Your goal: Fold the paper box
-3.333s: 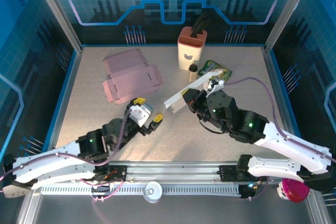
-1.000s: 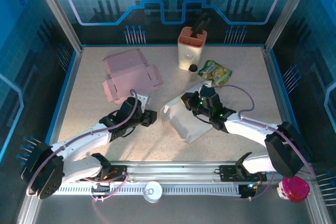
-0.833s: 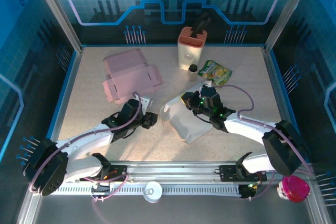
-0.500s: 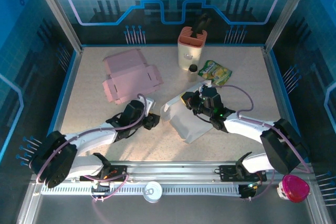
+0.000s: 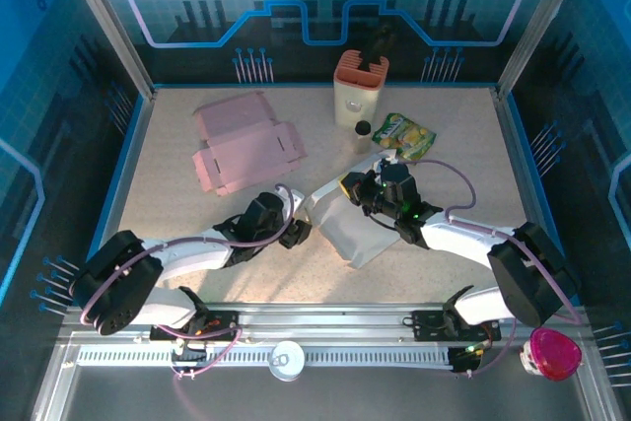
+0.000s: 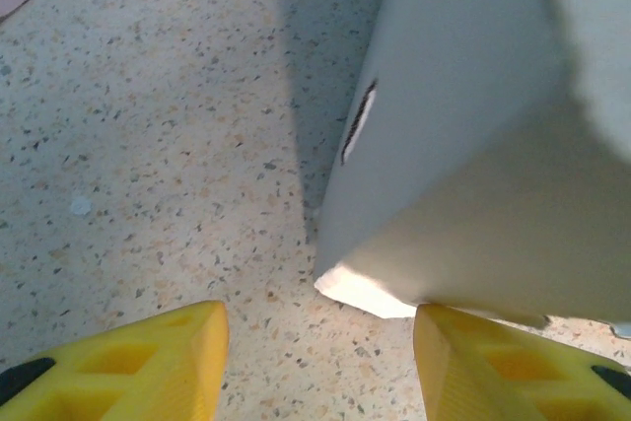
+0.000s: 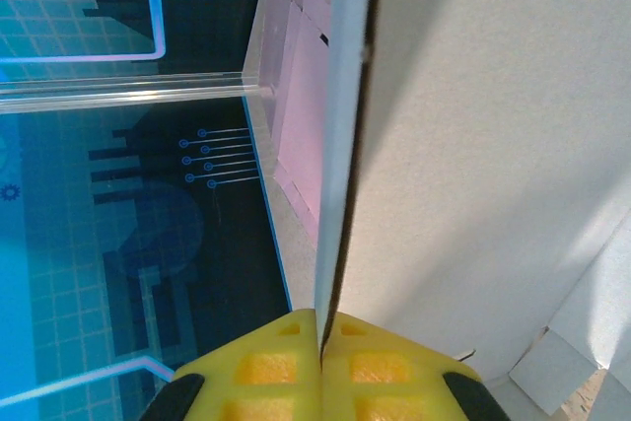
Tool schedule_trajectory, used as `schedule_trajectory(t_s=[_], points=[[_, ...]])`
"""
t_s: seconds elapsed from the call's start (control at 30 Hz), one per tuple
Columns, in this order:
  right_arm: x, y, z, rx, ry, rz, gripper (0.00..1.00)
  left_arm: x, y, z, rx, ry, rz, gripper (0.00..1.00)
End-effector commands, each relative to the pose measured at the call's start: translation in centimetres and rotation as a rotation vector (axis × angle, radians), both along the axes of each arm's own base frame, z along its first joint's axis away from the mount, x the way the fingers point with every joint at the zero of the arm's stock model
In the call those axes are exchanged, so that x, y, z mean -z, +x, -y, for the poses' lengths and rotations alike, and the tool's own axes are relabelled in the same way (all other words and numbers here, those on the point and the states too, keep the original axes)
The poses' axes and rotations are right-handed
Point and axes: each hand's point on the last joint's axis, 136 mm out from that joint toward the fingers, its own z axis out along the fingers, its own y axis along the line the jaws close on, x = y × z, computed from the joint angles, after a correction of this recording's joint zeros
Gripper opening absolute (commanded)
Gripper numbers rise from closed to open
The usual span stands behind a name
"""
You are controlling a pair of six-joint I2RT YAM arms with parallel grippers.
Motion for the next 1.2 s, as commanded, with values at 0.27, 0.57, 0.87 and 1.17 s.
schedule_trajectory(t_s=[0.27,0.57,0.87,1.17], points=[[1.3,-0.2,0.2,-0.01,-0.001,-0.035,0.0,-2.4,1.4,2.4,0.083,0.012,0.128,0.36],[1.7,0.0,-0.1,-0.011,0.014,-0.04,0.0,-2.6,1.7,3.4,0.101,0.028,0.15,0.25],[1.7,0.0,-0.1,-0.006,0.021,-0.043,0.0,-2.7,2.4,3.3,0.057,0.048,0.177,0.19],[2.0,-0.2,-0.3,0.005,0.031,-0.045,0.0,-3.5,2.6,3.7,0.028,0.002,0.187,0.21]])
